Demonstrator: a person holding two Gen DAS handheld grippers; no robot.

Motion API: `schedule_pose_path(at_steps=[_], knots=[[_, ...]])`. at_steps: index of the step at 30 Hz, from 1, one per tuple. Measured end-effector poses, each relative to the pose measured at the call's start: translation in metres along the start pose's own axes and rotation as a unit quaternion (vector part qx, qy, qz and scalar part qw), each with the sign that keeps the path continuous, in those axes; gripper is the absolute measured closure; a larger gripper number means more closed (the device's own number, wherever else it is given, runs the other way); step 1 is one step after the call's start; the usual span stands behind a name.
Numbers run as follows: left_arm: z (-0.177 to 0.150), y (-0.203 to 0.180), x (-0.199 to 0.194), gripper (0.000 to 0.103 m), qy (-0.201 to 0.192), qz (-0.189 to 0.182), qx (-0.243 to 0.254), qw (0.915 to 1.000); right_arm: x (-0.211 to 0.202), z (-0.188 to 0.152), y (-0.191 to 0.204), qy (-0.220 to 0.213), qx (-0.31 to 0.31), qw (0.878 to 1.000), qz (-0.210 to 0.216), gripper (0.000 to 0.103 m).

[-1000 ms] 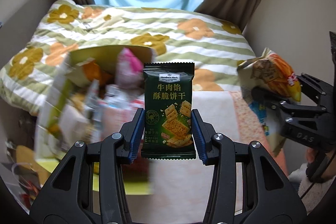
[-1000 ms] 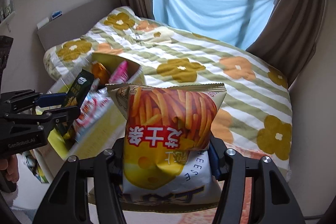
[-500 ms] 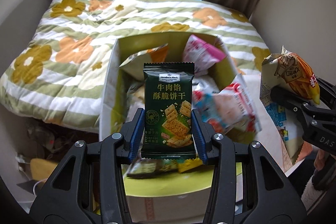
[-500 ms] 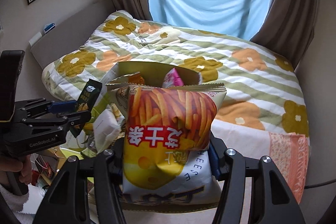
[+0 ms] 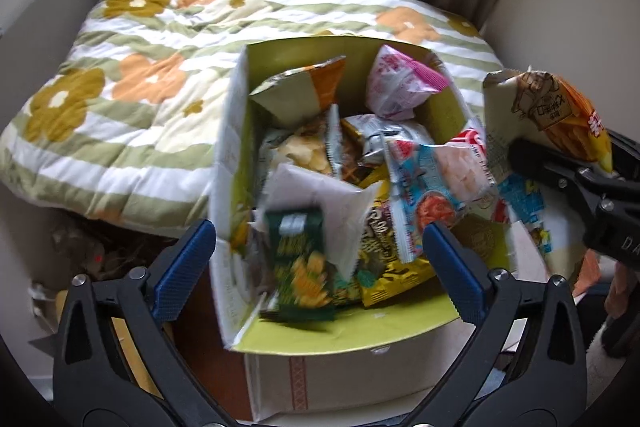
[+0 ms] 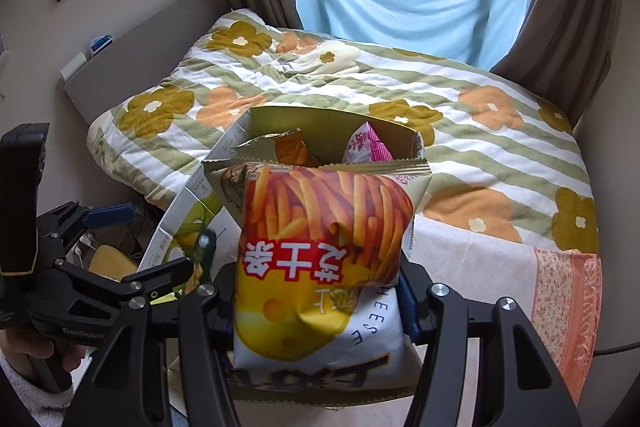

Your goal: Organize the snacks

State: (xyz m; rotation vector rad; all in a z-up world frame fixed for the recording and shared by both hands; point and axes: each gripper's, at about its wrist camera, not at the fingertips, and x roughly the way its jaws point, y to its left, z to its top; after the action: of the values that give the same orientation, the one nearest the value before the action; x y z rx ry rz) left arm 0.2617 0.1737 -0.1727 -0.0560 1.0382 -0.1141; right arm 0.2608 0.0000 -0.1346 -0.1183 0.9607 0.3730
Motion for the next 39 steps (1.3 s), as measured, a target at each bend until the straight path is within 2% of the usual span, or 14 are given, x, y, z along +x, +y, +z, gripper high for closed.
schedule_pose_path(at_steps=[2,10,12,13,14,15,17,19,26,31,34,39], knots=[[-0.003,0.002,-0.003,0.0,-0.001,0.011,-0.005,0.9999,0.0,0.001,0.0,-0.001,-0.003,1.0,0.003,0.048],[-0.008,0.018,-0.014,0.0,-0.011,0.014,-0.038,0.9991,0.012,0.019,0.013,-0.001,-0.017,1.0,0.023,0.048],[-0.01,0.021,-0.018,0.0,-0.014,0.021,-0.04,0.9989,0.016,0.025,0.018,-0.004,-0.023,0.999,0.022,0.045],[-0.01,0.022,-0.019,0.0,-0.015,0.024,-0.041,0.9988,0.017,0.027,0.02,-0.007,-0.027,0.999,0.024,0.043],[-0.011,0.024,-0.02,0.0,-0.015,0.027,-0.042,0.9986,0.018,0.029,0.022,-0.01,-0.028,0.999,0.03,0.03],[-0.011,0.025,-0.02,0.0,-0.015,0.029,-0.043,0.9985,0.019,0.03,0.023,-0.012,-0.029,0.999,0.038,0.012],[-0.012,0.028,-0.021,0.0,-0.014,0.032,-0.046,0.9983,0.017,0.03,0.024,-0.021,-0.026,0.998,0.046,0.002],[-0.013,0.03,-0.021,0.0,-0.012,0.032,-0.048,0.9983,0.011,0.028,0.023,-0.034,-0.023,0.998,0.044,0.002],[-0.015,0.027,-0.019,0.0,-0.011,0.029,-0.031,0.999,0.006,0.013,0.011,-0.026,0.011,0.999,0.036,0.002],[-0.016,0.019,-0.018,0.0,-0.01,0.028,-0.011,0.9995,-0.009,0.001,0.008,-0.037,0.032,0.999,0.024,0.002],[-0.018,0.009,-0.024,0.0,-0.018,0.036,0.003,0.9992,-0.021,-0.007,0.005,-0.045,0.039,0.998,0.017,0.002],[-0.019,-0.016,-0.061,0.0,-0.061,0.03,0.018,0.9975,-0.066,-0.023,-0.008,-0.082,0.059,0.995,0.0,0.002]])
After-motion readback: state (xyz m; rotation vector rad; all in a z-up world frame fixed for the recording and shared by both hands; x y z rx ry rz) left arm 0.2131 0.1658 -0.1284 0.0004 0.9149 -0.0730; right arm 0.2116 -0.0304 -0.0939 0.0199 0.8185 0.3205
